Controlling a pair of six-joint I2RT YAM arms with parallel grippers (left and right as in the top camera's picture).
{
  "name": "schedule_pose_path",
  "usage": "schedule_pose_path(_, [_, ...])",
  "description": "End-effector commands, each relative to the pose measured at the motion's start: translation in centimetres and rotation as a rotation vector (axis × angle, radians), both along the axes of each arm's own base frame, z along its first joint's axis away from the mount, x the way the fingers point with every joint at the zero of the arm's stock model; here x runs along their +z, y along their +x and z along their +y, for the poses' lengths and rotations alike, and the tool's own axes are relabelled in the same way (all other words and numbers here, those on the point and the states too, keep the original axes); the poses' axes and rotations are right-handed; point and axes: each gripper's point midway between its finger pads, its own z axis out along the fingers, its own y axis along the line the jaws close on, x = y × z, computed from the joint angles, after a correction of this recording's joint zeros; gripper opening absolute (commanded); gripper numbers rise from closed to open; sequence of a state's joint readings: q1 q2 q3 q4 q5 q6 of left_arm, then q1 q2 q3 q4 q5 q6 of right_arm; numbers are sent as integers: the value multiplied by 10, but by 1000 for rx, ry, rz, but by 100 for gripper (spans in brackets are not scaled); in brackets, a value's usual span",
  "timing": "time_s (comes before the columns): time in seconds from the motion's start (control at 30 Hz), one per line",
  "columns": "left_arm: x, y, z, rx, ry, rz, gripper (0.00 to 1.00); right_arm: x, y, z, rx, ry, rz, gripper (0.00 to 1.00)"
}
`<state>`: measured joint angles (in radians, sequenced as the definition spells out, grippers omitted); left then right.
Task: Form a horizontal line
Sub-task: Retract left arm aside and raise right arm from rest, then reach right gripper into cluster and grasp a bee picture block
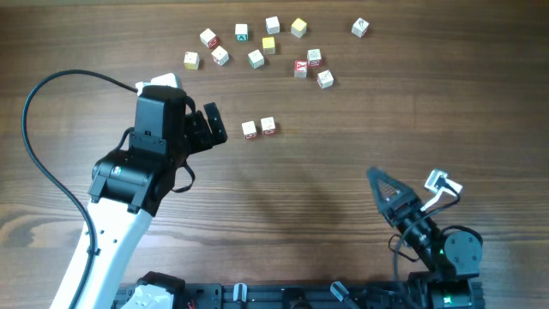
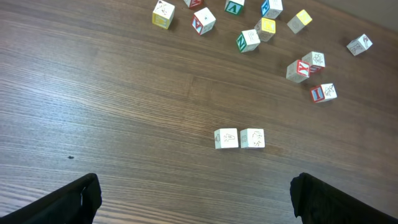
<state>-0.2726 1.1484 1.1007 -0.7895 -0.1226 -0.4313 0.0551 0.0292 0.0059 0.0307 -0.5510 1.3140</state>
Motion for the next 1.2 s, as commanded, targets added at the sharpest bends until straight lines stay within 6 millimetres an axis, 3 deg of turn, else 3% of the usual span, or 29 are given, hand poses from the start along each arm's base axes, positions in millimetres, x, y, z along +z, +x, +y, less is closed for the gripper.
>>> schedule_pose_path(0.0, [1,3,2,4,7,4,100,21,-14,16,130,125,-2,100])
schedule_pose_path(0.07, [-2,-1,3,4,12,21,100,36,-23,24,189,63,-117,100])
schedule_pose_path(0.17, [-6,-4,4,5,17,42,100,38,-30,30,240,25,-149,99])
schedule_pose_path(0.4, [-5,1,2,5,13,28,100,-17,-18,27,214,-137,21,99])
schedule_pose_path(0.57, [-6,2,2,5,14,31,100,-15,-1,20,171,-220,39,100])
schedule_pose_path(0.8, [-6,2,2,5,13,32,100,3,43,19,216,-461,51,99])
schedule_pose_path(1.03, [-6,2,2,5,14,33,100,29,110,22,304,-618,86,100])
schedule_pose_path(1.17, [-6,3,2,5,13,29,100,30,148,10,277,-756,156,99])
